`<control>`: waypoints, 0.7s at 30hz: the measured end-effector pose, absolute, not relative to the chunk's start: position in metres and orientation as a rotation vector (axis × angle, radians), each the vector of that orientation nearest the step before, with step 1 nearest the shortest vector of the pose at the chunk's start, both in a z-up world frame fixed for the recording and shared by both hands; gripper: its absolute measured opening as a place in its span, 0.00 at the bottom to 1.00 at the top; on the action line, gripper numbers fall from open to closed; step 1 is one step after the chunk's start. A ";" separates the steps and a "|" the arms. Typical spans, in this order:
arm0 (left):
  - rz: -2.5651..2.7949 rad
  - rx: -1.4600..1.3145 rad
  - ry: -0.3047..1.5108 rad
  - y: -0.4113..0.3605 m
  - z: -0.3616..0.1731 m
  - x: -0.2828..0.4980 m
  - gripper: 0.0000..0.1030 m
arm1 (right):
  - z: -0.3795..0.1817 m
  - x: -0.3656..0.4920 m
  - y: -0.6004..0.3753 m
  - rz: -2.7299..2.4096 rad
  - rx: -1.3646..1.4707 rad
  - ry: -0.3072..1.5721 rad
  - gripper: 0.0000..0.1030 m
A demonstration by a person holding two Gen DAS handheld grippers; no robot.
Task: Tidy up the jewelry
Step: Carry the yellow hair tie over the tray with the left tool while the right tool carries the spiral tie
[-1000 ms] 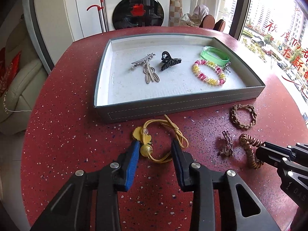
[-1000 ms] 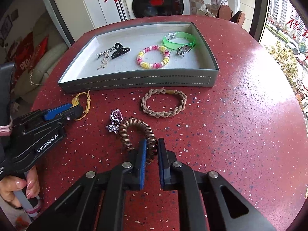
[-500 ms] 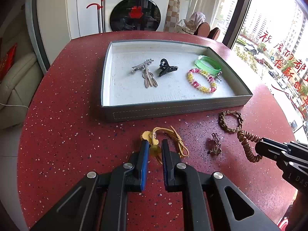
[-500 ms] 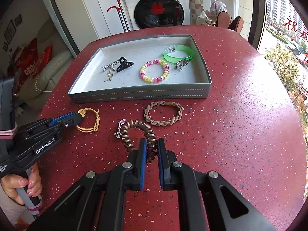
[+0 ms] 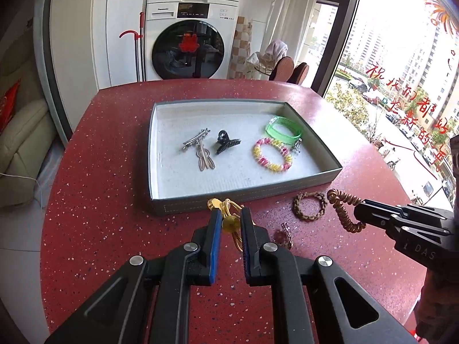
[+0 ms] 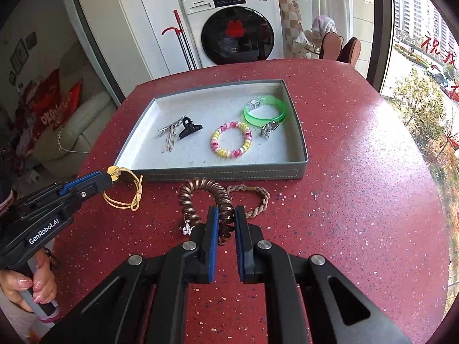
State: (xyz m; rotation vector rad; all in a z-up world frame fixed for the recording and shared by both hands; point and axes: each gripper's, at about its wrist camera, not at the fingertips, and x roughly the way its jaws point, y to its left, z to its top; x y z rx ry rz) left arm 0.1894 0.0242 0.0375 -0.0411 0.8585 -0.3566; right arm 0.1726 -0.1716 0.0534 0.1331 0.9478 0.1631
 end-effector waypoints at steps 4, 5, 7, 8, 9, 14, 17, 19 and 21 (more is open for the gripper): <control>-0.375 -0.062 0.826 0.025 0.055 0.197 0.30 | 0.061 0.184 -0.176 0.162 0.147 0.936 0.12; -0.374 -0.059 0.818 0.024 0.058 0.200 0.30 | 0.062 0.187 -0.177 0.161 0.153 0.933 0.12; -0.372 -0.060 0.808 0.023 0.063 0.208 0.30 | 0.066 0.194 -0.180 0.161 0.166 0.929 0.12; -0.373 -0.065 0.807 0.022 0.064 0.212 0.30 | 0.067 0.199 -0.181 0.162 0.173 0.928 0.12; -0.375 -0.072 0.806 0.022 0.065 0.216 0.30 | 0.068 0.203 -0.182 0.162 0.180 0.927 0.12; -0.374 -0.079 0.817 0.018 0.063 0.238 0.30 | 0.071 0.225 -0.186 0.154 0.187 0.929 0.12; -0.366 -0.069 0.816 0.015 0.062 0.250 0.30 | 0.071 0.241 -0.188 0.150 0.192 0.939 0.12; -0.361 -0.062 0.819 0.014 0.060 0.259 0.30 | 0.069 0.251 -0.187 0.152 0.197 0.946 0.12; -0.358 -0.056 0.827 0.012 0.056 0.267 0.30 | 0.067 0.261 -0.186 0.153 0.197 0.955 0.12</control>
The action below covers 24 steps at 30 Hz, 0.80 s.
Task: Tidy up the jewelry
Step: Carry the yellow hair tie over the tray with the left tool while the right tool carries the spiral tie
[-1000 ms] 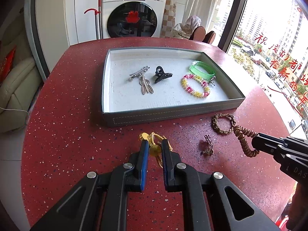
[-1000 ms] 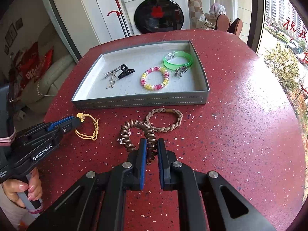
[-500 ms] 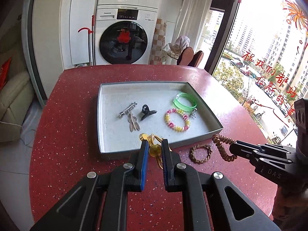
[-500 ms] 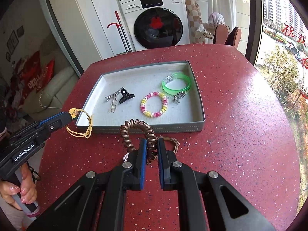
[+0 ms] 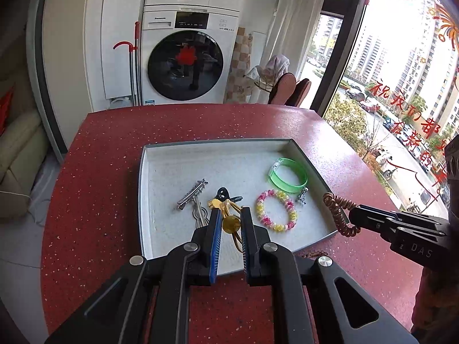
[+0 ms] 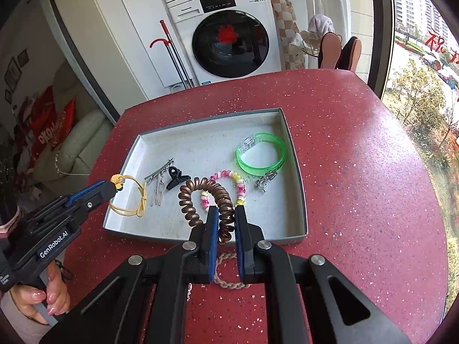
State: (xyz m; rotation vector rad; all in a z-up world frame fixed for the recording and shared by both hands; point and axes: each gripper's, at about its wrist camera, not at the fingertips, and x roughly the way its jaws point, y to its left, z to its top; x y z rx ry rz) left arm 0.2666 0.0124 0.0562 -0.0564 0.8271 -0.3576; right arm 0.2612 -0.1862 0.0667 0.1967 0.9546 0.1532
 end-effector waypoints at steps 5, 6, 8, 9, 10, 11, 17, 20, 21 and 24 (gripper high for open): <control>-0.348 -0.056 0.861 0.011 0.043 0.287 0.30 | 0.057 0.289 -0.179 0.157 0.185 0.969 0.12; -0.344 -0.052 0.866 0.010 0.040 0.291 0.30 | 0.055 0.294 -0.178 0.160 0.186 0.972 0.12; -0.336 -0.048 0.878 0.010 0.033 0.298 0.30 | 0.050 0.306 -0.175 0.164 0.188 0.973 0.12; -0.331 -0.049 0.884 0.010 0.030 0.302 0.30 | 0.049 0.311 -0.173 0.166 0.190 0.974 0.12; -0.327 -0.049 0.891 0.010 0.026 0.306 0.30 | 0.046 0.316 -0.172 0.168 0.192 0.974 0.12; -0.322 -0.047 0.898 0.010 0.023 0.311 0.30 | 0.045 0.322 -0.171 0.169 0.189 0.973 0.12; -0.289 -0.023 0.933 0.008 0.003 0.331 0.30 | 0.029 0.350 -0.159 0.153 0.135 0.990 0.12; -0.270 -0.006 0.947 0.008 -0.005 0.337 0.30 | 0.019 0.360 -0.154 0.154 0.124 1.000 0.12; -0.265 0.005 0.948 0.007 -0.007 0.338 0.30 | 0.015 0.364 -0.153 0.154 0.124 1.004 0.12; -0.255 0.040 0.951 0.004 -0.013 0.339 0.30 | 0.006 0.372 -0.151 0.153 0.129 1.016 0.12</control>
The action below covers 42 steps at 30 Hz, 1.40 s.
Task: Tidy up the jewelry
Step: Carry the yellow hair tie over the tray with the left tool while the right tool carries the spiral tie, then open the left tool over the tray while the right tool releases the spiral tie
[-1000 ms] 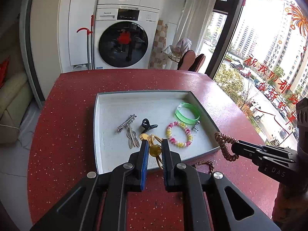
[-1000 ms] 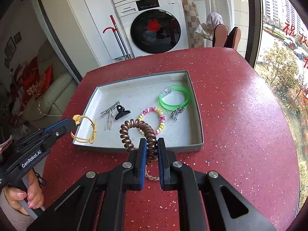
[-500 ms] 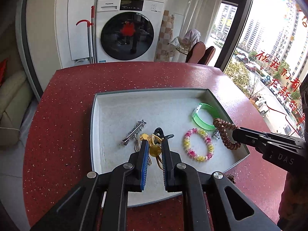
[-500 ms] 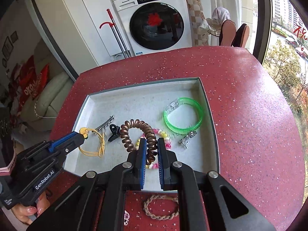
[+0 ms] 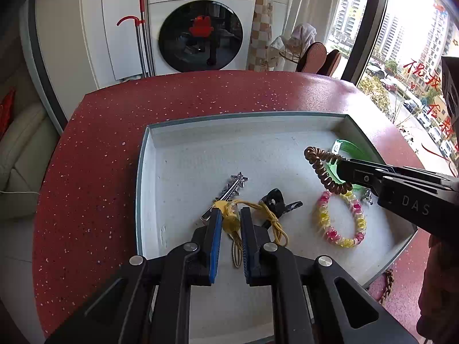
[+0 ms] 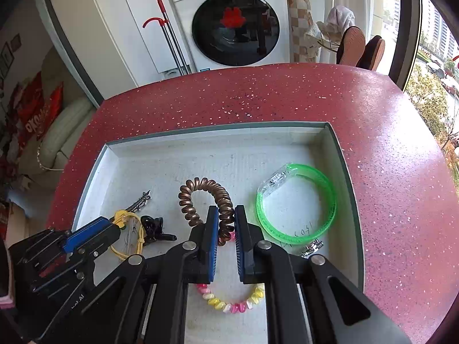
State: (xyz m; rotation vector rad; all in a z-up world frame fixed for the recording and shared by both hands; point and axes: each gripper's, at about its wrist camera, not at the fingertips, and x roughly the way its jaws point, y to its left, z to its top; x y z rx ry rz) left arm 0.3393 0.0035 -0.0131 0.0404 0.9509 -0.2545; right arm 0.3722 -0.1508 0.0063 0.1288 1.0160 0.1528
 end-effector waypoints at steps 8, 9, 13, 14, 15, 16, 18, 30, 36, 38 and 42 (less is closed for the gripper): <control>-0.214 0.137 0.962 -0.007 -0.023 0.340 0.30 | -0.010 0.379 -0.143 0.147 0.097 1.043 0.13; -0.210 0.148 0.964 -0.008 -0.024 0.340 0.30 | -0.011 0.378 -0.142 0.145 0.093 1.040 0.13; -0.207 0.181 0.959 -0.012 -0.026 0.337 0.30 | -0.010 0.378 -0.141 0.149 0.097 1.045 0.14; -0.204 0.187 0.959 -0.013 -0.026 0.335 0.30 | -0.010 0.379 -0.141 0.151 0.100 1.045 0.17; -0.201 0.193 0.956 -0.014 -0.026 0.335 0.30 | -0.009 0.379 -0.142 0.154 0.104 1.044 0.20; -0.198 0.200 0.954 -0.015 -0.026 0.335 0.30 | -0.008 0.379 -0.143 0.156 0.109 1.041 0.29; -0.195 0.210 0.955 -0.016 -0.026 0.334 0.30 | -0.004 0.377 -0.146 0.165 0.125 1.026 0.40; -0.195 0.196 0.939 -0.016 -0.018 0.330 0.31 | 0.030 0.350 -0.173 0.167 0.246 0.922 0.53; -0.171 0.156 0.874 -0.011 -0.008 0.322 1.00 | 0.034 0.337 -0.178 0.164 0.257 0.926 0.55; -0.181 0.154 0.859 -0.012 -0.001 0.319 1.00 | 0.035 0.334 -0.180 0.162 0.251 0.933 0.56; -0.174 0.152 0.851 -0.011 0.008 0.315 1.00 | 0.039 0.322 -0.185 0.165 0.263 0.931 0.63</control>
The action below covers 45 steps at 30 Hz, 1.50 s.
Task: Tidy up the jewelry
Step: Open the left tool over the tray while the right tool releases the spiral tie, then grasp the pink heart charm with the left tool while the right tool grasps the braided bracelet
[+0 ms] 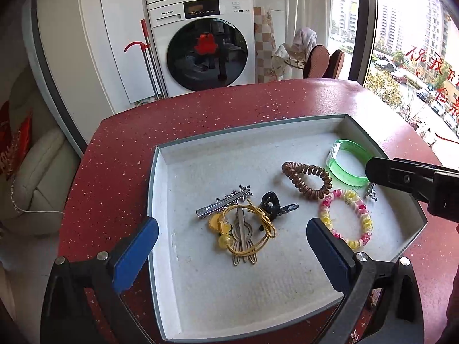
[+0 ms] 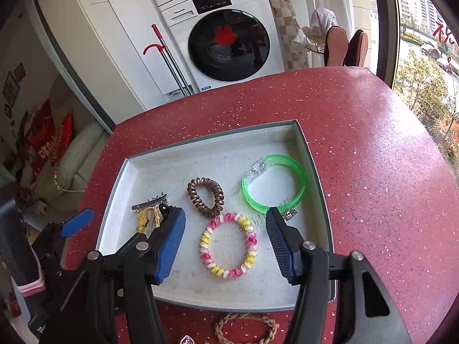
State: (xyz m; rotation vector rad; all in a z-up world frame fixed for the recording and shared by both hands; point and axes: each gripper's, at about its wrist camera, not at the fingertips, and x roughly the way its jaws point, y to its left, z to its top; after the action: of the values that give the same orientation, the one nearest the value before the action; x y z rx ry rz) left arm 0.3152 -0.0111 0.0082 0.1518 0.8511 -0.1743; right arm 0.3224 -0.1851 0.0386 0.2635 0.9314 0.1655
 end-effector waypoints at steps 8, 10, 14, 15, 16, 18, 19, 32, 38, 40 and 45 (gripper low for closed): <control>-0.181 0.119 0.857 -0.003 0.023 0.292 1.00 | 0.051 0.288 -0.192 0.167 0.270 0.885 0.85; -0.187 0.122 0.867 -0.002 0.025 0.285 1.00 | 0.053 0.278 -0.193 0.174 0.271 0.871 0.86; -0.228 0.090 0.891 0.000 0.026 0.268 1.00 | 0.057 0.262 -0.197 0.187 0.269 0.861 0.86; -0.238 0.088 0.895 0.000 0.025 0.264 1.00 | 0.058 0.259 -0.197 0.197 0.273 0.872 0.86; -0.247 0.090 0.897 -0.001 0.025 0.259 1.00 | 0.058 0.256 -0.198 0.204 0.273 0.885 0.86; -0.269 0.087 0.902 -0.003 0.024 0.248 1.00 | 0.057 0.250 -0.199 0.203 0.266 0.907 0.86; -0.281 0.081 0.904 -0.003 0.023 0.243 1.00 | 0.057 0.247 -0.199 0.204 0.260 0.917 0.86; -0.279 0.119 0.963 -0.013 -0.006 0.191 1.00 | 0.010 0.222 -0.204 0.170 0.215 1.065 0.87; -0.264 0.086 1.001 -0.017 -0.017 0.187 1.00 | 0.001 0.225 -0.205 0.169 0.198 1.094 0.87; -0.265 0.087 1.007 -0.019 -0.020 0.187 1.00 | -0.002 0.226 -0.205 0.170 0.196 1.100 0.87; -0.289 0.107 1.014 -0.029 -0.023 0.188 1.00 | -0.008 0.232 -0.201 0.167 0.169 1.115 0.87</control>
State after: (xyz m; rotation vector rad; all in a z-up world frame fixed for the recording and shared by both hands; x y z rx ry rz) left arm 0.1877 -0.0294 -0.0225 0.1070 1.0138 -0.2891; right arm 0.2318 -0.2011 -0.0085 0.1685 1.1154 0.1671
